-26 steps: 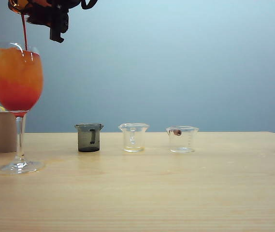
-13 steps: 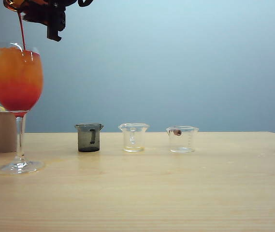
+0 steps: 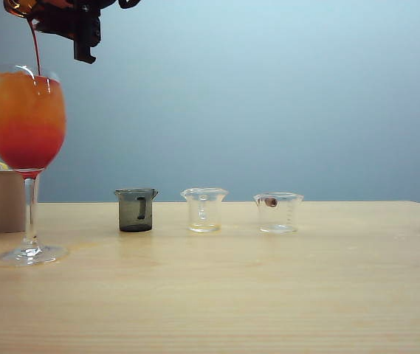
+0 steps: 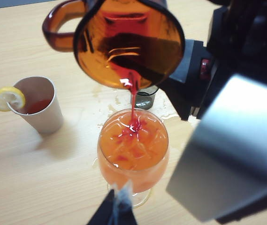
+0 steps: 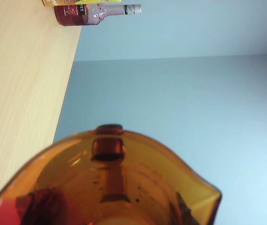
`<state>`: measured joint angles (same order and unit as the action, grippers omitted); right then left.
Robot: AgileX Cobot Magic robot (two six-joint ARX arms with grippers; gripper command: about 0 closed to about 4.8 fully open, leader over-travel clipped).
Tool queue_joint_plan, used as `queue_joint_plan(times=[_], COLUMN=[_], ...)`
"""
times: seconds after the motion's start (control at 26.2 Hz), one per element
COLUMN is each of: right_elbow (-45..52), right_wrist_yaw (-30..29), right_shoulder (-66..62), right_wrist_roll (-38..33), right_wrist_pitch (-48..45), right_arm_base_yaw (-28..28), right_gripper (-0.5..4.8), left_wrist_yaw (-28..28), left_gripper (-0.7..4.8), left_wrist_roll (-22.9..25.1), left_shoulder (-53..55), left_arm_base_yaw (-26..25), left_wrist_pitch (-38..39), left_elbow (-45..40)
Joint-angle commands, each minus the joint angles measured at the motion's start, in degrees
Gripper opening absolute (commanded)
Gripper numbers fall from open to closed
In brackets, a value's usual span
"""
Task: Pick up the fourth measuring cup from the left, pour the grenadine inside into the goblet, and finally put the measuring cup back in its original place.
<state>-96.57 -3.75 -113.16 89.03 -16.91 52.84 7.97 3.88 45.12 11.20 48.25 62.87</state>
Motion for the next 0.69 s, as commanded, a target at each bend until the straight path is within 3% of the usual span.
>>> queue_joint_plan(times=[0.04, 0.69], right_elbow=[-0.3, -0.3], right_wrist_yaw=[0.0, 1.0], right_shoulder=[0.5, 0.5], right_wrist_roll=[0.0, 6.1], right_wrist_pitch=[-1.8, -1.8], right_arm_base_yaw=[0.3, 0.5], right_gripper=[2.41, 2.42], left_wrist_yaw=[0.2, 0.2], left_gripper=[-0.04, -0.04], left_wrist_roll=[0.2, 0.2], left_shoulder=[-0.1, -0.1], left_arm_base_yaw=[0.0, 0.0], left_wrist_pitch=[-0.3, -0.3], left_elbow=[0.3, 0.3])
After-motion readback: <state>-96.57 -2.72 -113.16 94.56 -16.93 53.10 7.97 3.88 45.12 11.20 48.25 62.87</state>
